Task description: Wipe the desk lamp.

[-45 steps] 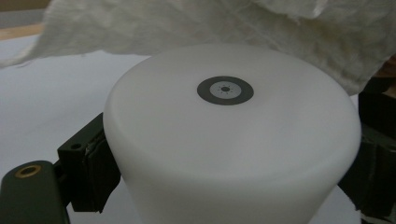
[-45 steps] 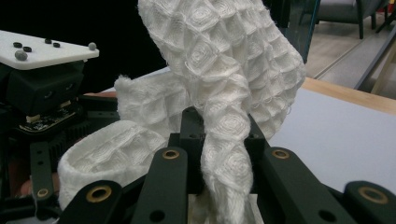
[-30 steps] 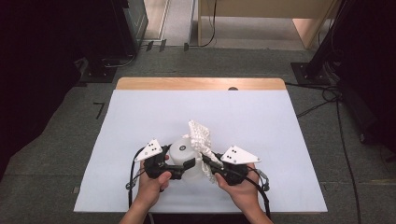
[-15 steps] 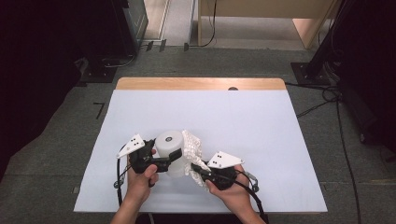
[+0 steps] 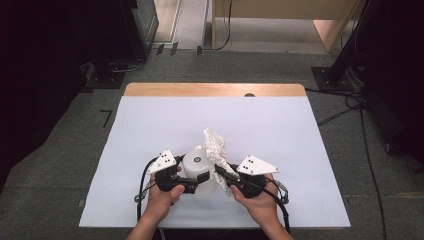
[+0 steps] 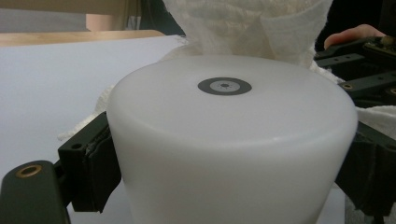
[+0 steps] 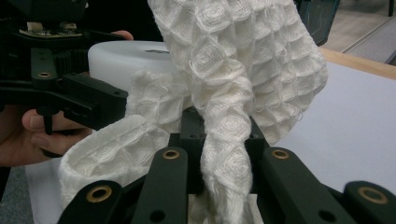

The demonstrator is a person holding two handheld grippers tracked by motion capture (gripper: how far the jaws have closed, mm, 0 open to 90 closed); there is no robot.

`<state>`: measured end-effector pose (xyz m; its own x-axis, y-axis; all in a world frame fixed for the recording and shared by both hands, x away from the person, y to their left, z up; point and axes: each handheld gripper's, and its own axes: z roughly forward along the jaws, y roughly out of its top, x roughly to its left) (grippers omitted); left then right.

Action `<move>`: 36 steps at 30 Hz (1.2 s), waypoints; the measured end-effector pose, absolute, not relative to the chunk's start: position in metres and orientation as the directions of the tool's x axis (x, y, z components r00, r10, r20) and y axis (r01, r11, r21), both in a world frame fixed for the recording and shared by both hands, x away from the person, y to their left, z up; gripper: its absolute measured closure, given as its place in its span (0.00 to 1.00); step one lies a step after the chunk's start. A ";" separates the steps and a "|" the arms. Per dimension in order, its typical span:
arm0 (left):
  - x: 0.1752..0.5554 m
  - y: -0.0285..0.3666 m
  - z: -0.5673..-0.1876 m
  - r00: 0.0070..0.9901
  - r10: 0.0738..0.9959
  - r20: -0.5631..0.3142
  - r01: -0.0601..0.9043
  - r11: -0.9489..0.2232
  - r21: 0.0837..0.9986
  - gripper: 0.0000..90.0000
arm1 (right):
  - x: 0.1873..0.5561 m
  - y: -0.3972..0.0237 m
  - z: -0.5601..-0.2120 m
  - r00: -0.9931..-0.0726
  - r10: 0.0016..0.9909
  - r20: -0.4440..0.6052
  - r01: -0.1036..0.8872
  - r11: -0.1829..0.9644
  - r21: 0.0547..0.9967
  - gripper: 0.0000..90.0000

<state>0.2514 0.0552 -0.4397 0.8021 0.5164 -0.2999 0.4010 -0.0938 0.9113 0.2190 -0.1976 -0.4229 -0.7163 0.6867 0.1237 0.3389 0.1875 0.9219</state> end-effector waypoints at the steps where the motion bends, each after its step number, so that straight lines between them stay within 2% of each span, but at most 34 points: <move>1: 0.252 0.056 -0.439 0.801 0.518 -0.300 0.400 -0.090 0.912 0.10 | 0.219 -0.197 -0.424 -0.720 0.683 0.121 0.343 0.198 0.918 0.86; 11: 0.256 0.086 -0.424 0.754 0.575 -0.319 0.375 0.023 0.927 0.10 | 0.221 -0.174 -0.446 -0.734 0.663 0.147 0.426 0.281 0.860 0.86; 16: 0.258 0.098 -0.422 0.721 0.605 -0.338 0.372 0.073 0.925 0.10 | 0.217 -0.162 -0.452 -0.762 0.632 0.142 0.422 0.318 0.849 0.86; 19: 0.259 0.100 -0.422 0.710 0.622 -0.331 0.370 0.072 0.926 0.10 | 0.213 -0.157 -0.452 -0.779 0.613 0.129 0.402 0.331 0.854 0.86; 21: 0.259 0.100 -0.422 0.708 0.625 -0.328 0.368 0.070 0.927 0.10 | 0.211 -0.154 -0.452 -0.786 0.613 0.081 0.374 0.367 0.852 0.86; 26: 0.259 0.098 -0.423 0.713 0.620 -0.328 0.372 0.063 0.926 0.10 | 0.212 -0.153 -0.454 -0.785 0.617 0.050 0.368 0.401 0.839 0.86; 31: 0.257 0.085 -0.426 0.765 0.561 -0.316 0.376 0.010 0.927 0.10 | 0.217 -0.164 -0.450 -0.760 0.647 0.062 0.377 0.360 0.853 0.86; 36: 0.255 0.071 -0.430 0.800 0.525 -0.291 0.372 -0.054 0.927 0.10 | 0.217 -0.178 -0.435 -0.733 0.677 0.060 0.340 0.289 0.895 0.86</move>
